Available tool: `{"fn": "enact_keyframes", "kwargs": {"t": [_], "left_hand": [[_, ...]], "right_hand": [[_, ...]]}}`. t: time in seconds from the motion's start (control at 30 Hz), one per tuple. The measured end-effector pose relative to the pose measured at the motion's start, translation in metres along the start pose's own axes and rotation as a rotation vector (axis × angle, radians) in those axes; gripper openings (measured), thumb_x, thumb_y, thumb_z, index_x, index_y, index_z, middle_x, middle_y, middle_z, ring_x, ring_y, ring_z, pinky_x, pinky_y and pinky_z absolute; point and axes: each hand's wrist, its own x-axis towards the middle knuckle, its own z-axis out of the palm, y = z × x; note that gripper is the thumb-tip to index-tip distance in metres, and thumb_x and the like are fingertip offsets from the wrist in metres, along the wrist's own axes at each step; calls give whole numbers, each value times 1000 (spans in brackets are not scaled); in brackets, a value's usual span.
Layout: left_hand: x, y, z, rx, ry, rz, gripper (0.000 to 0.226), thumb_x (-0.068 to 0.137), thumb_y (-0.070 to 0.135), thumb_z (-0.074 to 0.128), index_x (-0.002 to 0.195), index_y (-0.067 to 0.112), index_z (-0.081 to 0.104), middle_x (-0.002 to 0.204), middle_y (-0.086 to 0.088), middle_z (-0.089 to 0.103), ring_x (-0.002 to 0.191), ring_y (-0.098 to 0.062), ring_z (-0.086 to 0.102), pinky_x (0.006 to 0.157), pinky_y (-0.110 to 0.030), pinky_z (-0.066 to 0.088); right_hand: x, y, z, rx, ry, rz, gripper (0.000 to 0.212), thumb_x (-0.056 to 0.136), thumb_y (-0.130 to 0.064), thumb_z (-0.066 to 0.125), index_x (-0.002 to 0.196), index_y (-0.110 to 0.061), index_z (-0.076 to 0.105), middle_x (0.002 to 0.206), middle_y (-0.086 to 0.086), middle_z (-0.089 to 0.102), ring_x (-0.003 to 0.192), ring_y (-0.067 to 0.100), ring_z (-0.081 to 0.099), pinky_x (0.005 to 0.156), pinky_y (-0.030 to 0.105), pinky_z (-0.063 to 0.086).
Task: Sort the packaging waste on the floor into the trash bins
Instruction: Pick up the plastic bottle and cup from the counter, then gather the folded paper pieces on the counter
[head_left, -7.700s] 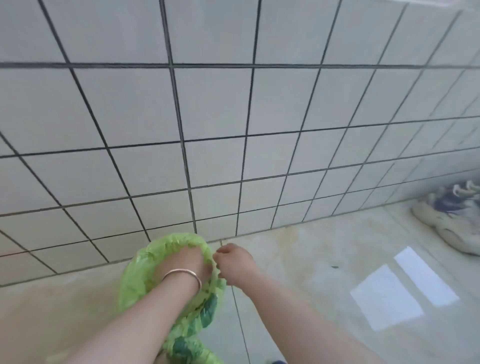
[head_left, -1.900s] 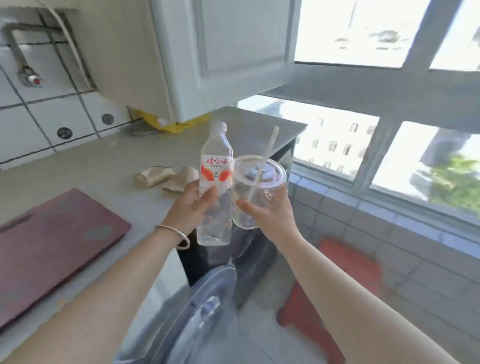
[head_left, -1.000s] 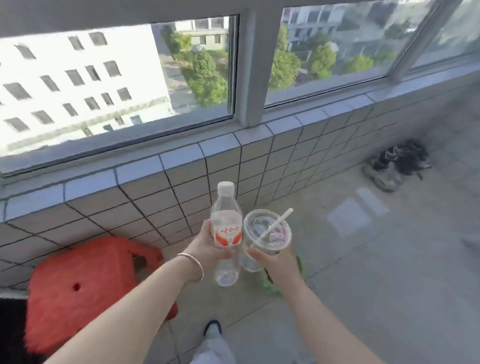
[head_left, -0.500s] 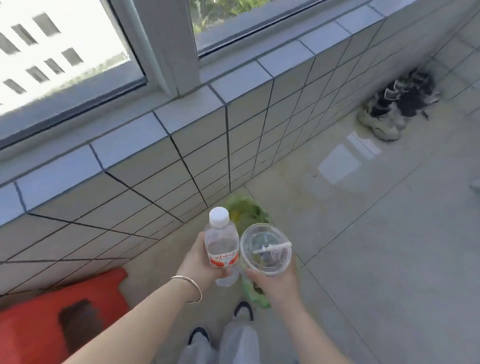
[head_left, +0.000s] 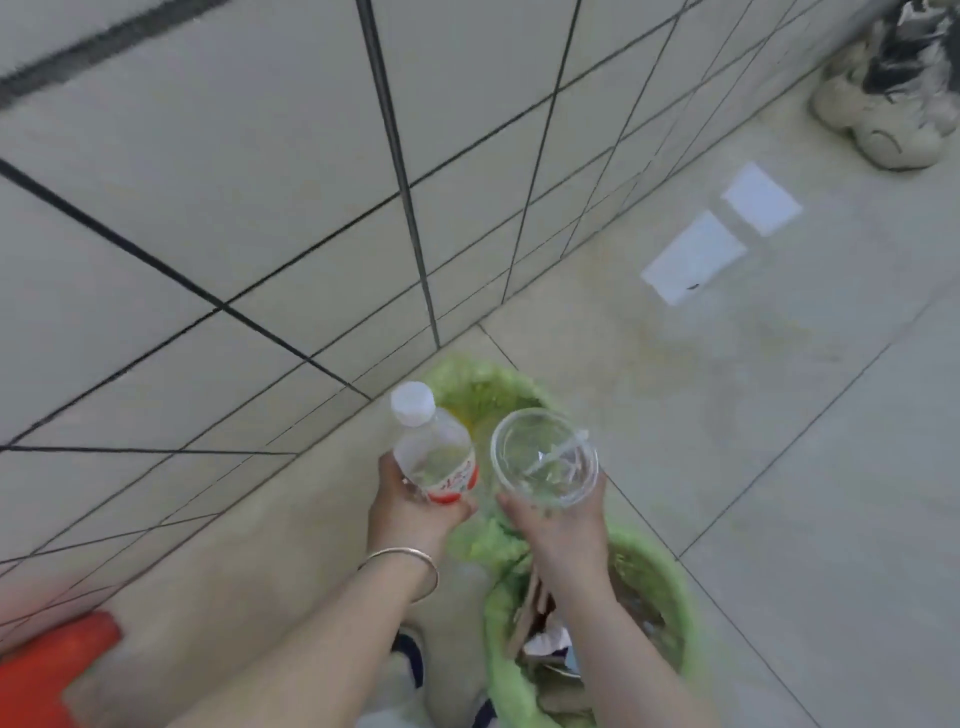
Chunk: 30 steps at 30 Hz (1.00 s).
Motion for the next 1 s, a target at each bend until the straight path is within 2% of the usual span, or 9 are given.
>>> {"fn": "enact_keyframes", "kwargs": {"t": [0.1, 0.17, 0.27, 0.33, 0.5, 0.6, 0.73, 0.83, 1.0], "left_hand": [[36, -19, 24, 34, -25, 5, 68, 60, 15, 84, 108, 30, 37, 96, 9, 59, 92, -18, 61, 78, -23, 45], [52, -28, 29, 69, -74, 2, 79, 61, 13, 84, 124, 24, 37, 110, 3, 61, 106, -21, 61, 86, -25, 46], [61, -34, 25, 129, -158, -27, 108, 62, 16, 85, 146, 21, 18, 141, 0, 46, 129, -20, 47, 105, -29, 38], [55, -27, 16, 204, -170, -58, 110, 61, 20, 85, 147, 22, 17, 145, -2, 43, 131, -22, 46, 108, -33, 39], [8, 12, -23, 269, -130, -104, 73, 64, 22, 82, 125, 12, 42, 126, -11, 55, 113, -30, 56, 93, -34, 46], [-44, 37, -55, 197, -157, -74, 69, 75, 20, 74, 135, 16, 40, 129, -5, 56, 110, -21, 58, 88, -26, 42], [-132, 72, -113, 69, -128, -21, 51, 83, 16, 67, 131, 14, 49, 107, -2, 63, 96, -17, 58, 86, -22, 42], [-205, 86, -166, 11, -48, -9, 42, 87, 13, 62, 127, 9, 54, 117, -10, 64, 110, -23, 59, 93, -23, 41], [-313, 82, -259, -46, 105, 66, 34, 88, 16, 61, 121, 12, 60, 121, -6, 65, 114, -18, 59, 90, -18, 40]], "right_hand": [[31, 19, 15, -50, 27, 38, 86, 69, -30, 81, 137, -31, 29, 122, -12, 50, 114, 10, 50, 94, 33, 45], [43, 28, 20, -132, 24, 77, 89, 74, -30, 78, 144, -27, 23, 136, -7, 46, 126, 14, 47, 98, 35, 44], [43, 31, 22, -266, 10, 144, 80, 82, -27, 71, 146, -19, 23, 143, 0, 43, 128, 21, 47, 98, 35, 44], [30, 26, 22, -321, -20, 158, 71, 84, -24, 67, 144, -16, 30, 141, 3, 46, 127, 22, 49, 100, 35, 44], [-26, -20, 12, -396, -187, 162, 48, 90, -28, 58, 135, -15, 44, 125, 1, 55, 108, 17, 54, 81, 23, 39], [-68, -62, 1, -432, -259, 76, 38, 91, -28, 54, 128, -19, 50, 102, -5, 53, 90, 13, 52, 70, 22, 40], [-149, -128, -13, -475, -305, -81, 36, 91, -26, 53, 126, -20, 53, 106, -3, 58, 98, 16, 54, 82, 24, 40], [-223, -167, -14, -518, -349, -147, 36, 91, -28, 53, 126, -19, 54, 124, 1, 60, 111, 19, 55, 83, 22, 37], [-348, -205, -8, -585, -460, -324, 34, 92, -27, 53, 123, -13, 57, 126, 5, 60, 119, 21, 53, 95, 25, 39]]}}
